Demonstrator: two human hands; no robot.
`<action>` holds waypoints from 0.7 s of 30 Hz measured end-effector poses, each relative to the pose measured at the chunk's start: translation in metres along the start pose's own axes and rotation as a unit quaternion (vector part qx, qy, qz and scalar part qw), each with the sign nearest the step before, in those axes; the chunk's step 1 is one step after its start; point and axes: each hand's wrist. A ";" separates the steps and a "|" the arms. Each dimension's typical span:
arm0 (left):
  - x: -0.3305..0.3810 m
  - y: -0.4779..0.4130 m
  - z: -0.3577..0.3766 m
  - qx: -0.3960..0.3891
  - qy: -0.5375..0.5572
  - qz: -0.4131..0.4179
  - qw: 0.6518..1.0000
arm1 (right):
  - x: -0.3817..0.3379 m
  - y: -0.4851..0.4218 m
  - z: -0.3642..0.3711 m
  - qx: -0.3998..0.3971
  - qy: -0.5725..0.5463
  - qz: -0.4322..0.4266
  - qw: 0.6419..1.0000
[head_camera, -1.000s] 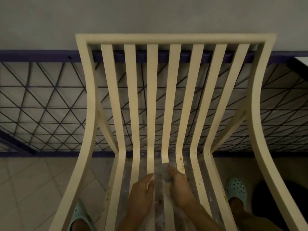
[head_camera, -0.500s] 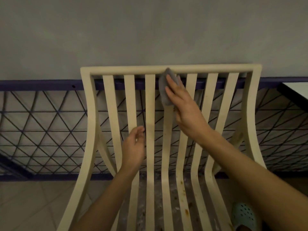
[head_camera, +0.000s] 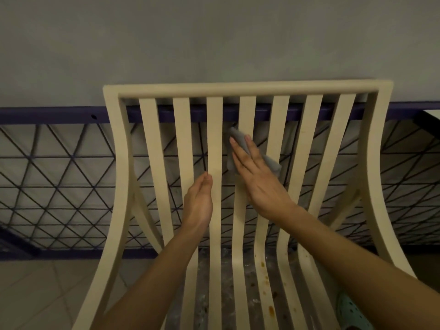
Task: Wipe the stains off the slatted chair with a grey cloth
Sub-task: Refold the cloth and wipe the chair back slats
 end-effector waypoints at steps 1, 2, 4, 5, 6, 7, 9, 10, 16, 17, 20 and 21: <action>-0.001 0.000 0.001 -0.001 0.001 -0.001 1.000 | -0.002 0.007 0.007 -0.010 -0.001 0.002 1.000; -0.002 -0.002 0.002 -0.002 0.006 -0.004 1.000 | -0.003 0.013 0.014 -0.016 0.004 0.003 1.000; -0.001 -0.004 0.003 0.000 0.021 -0.008 1.000 | -0.005 0.021 0.026 -0.018 0.019 0.000 1.000; -0.001 -0.005 0.002 0.002 0.029 -0.007 1.000 | -0.007 0.024 0.032 -0.019 0.023 -0.003 1.000; -0.001 -0.006 0.001 0.004 0.033 -0.009 0.999 | -0.009 0.027 0.038 -0.022 0.026 -0.009 0.999; -0.002 -0.006 0.000 0.008 0.035 -0.012 0.999 | -0.011 0.031 0.043 -0.030 0.032 -0.021 0.999; -0.005 -0.004 0.000 0.015 0.037 -0.013 0.999 | -0.012 0.044 0.054 -0.038 0.052 -0.048 0.997; -0.005 -0.002 0.001 0.016 0.038 -0.010 0.999 | -0.012 0.052 0.058 -0.042 0.058 -0.056 0.996; -0.007 0.001 0.004 0.031 0.035 0.012 0.999 | -0.015 0.090 0.092 -0.092 0.071 -0.090 0.989; -0.009 0.001 0.003 0.036 0.036 0.013 0.999 | -0.016 0.096 0.099 -0.112 0.084 -0.101 0.985; -0.010 0.003 0.007 0.045 0.032 0.007 0.998 | -0.014 0.111 0.112 -0.151 0.104 -0.131 0.974; -0.011 0.001 0.007 0.047 0.034 0.009 0.998 | -0.013 0.114 0.115 -0.153 0.110 -0.135 0.973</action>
Point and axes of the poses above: each hand's wrist, its own y-axis away from the middle knuckle, its own z-axis out of the palm, x = y × z, and after that the axes turned 11 degrees about y, right-handed
